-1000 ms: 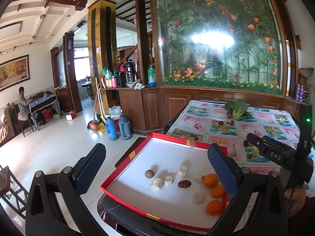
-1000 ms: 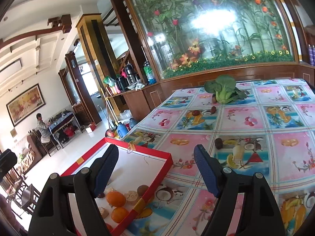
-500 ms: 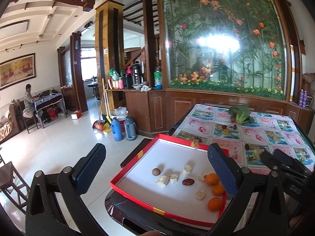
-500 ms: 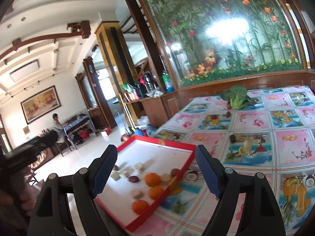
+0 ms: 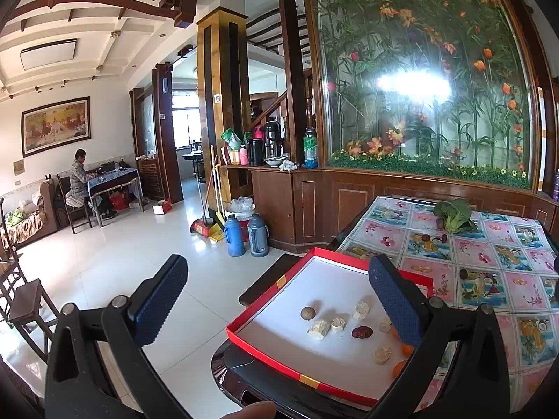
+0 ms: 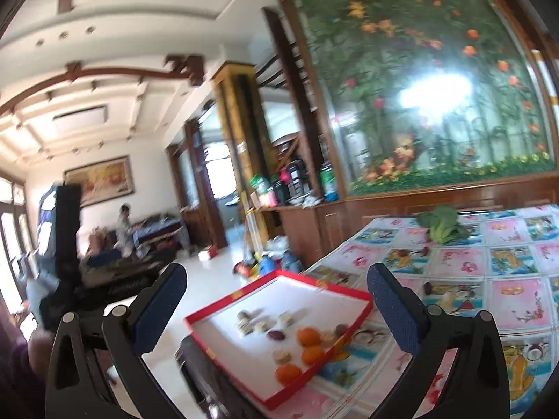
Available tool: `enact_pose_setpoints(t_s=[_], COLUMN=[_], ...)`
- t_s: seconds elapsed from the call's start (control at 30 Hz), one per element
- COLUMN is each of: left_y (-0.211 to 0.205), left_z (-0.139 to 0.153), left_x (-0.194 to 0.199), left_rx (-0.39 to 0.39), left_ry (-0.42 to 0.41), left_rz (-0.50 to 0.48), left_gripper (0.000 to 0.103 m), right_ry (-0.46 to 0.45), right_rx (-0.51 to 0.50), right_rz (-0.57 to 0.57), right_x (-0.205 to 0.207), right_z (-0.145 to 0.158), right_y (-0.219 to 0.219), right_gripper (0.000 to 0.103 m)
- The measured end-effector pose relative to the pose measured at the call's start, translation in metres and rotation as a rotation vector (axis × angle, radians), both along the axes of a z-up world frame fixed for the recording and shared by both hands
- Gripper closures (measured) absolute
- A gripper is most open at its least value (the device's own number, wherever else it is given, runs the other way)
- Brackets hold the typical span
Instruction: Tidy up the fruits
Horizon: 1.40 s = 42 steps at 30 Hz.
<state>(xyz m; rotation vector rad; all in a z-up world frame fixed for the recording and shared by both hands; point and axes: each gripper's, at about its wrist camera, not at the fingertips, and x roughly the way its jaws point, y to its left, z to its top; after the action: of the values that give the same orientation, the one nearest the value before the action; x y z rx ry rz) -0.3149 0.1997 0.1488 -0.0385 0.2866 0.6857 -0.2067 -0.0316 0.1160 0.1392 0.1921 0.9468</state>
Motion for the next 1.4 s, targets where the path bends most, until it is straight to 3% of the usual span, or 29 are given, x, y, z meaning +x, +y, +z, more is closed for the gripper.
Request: enact_pose_setpoints(t_s=[0.23, 0.57, 1.4], left_y=[-0.004, 0.006, 0.014], left_z=[-0.005, -0.021, -0.034], left_x=[-0.001, 0.005, 0.006], left_rx=[0.018, 0.004, -0.037], left_ry=[0.025, 0.070, 0.116], left_rz=[-0.016, 0.011, -0.026], left_gripper=[0.000, 0.000, 0.000], right_ry=[0.039, 0.056, 0.018], right_rx=[-0.051, -0.150, -0.165], right_rz=[0.084, -0.071, -0.109], right_x=[-0.006, -0.004, -0.021], right_z=[-0.013, -0.020, -0.013], right_y=[0.021, 0.034, 0.036], right_gripper=[0.000, 0.000, 0.000])
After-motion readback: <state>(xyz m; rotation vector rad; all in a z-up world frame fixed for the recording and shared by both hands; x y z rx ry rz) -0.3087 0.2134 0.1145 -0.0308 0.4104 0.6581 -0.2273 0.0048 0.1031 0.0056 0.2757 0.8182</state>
